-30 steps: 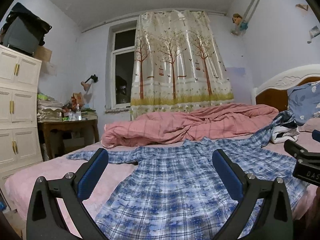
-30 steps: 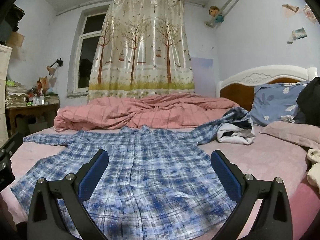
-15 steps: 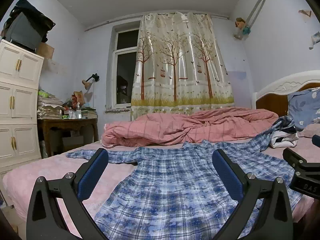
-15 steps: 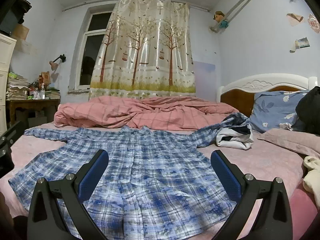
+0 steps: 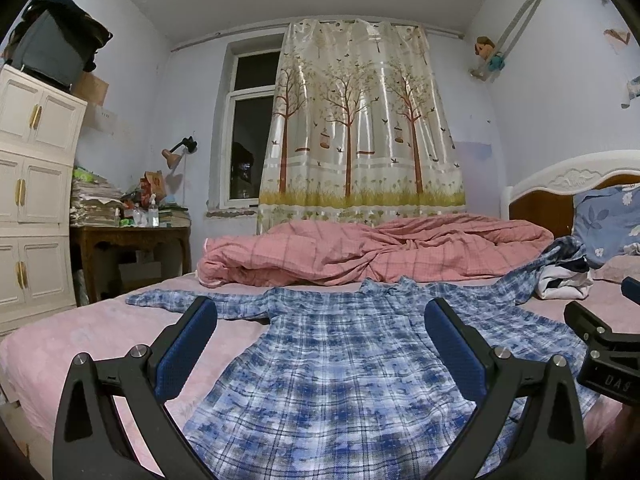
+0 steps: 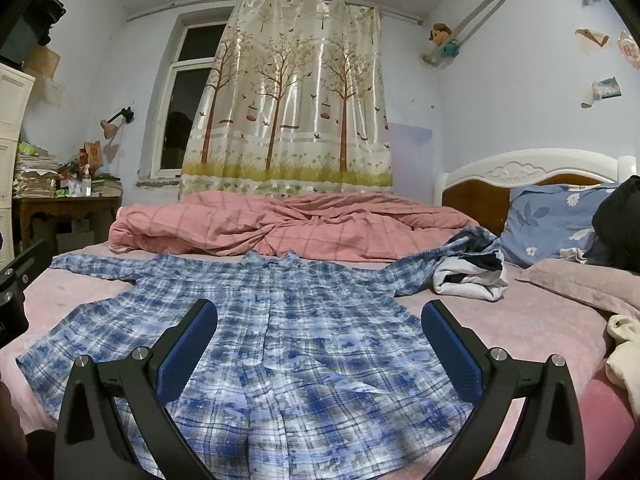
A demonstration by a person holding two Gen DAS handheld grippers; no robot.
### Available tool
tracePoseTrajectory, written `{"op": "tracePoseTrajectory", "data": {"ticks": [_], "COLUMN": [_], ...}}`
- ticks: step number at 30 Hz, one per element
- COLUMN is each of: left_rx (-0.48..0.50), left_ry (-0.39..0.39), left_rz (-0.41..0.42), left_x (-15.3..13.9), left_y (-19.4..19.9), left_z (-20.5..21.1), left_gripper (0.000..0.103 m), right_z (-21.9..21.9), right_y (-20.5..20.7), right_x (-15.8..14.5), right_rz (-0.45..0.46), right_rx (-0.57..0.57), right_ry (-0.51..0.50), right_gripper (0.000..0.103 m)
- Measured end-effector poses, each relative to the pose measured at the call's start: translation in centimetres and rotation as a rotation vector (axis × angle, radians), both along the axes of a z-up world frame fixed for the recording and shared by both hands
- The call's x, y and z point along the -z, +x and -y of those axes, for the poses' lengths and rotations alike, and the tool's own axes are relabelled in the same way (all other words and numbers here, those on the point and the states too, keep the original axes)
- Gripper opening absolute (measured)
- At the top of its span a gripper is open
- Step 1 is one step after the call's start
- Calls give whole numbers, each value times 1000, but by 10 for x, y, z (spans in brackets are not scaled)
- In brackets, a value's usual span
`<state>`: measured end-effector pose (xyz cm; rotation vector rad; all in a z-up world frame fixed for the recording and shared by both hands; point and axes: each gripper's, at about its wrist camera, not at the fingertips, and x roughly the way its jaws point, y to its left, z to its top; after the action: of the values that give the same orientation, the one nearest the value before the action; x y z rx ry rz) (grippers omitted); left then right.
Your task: Fold large clothes
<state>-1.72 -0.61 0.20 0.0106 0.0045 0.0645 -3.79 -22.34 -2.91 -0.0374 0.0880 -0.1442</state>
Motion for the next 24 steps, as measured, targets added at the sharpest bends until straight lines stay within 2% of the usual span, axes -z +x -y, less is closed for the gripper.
{"op": "tracePoseTrajectory", "data": {"ticks": [7,16,24], "left_rx": [4,4,5], "left_ry": [-1,34,18], "left_rz": [3,24,22], "left_x": [1,4,3], "left_y": [0,-3,-3], "left_z": [-2,3,5], "left_gripper": [103,103,103], "right_z": [-1,-3,-2], "right_y": [1,4,5], "right_x": [2,0,-1], "right_rz": [-16,-20,-12], "right_rx": [-3,-10,-8], "right_ry": [-2,-9,12], "right_gripper": [103,103,103]}}
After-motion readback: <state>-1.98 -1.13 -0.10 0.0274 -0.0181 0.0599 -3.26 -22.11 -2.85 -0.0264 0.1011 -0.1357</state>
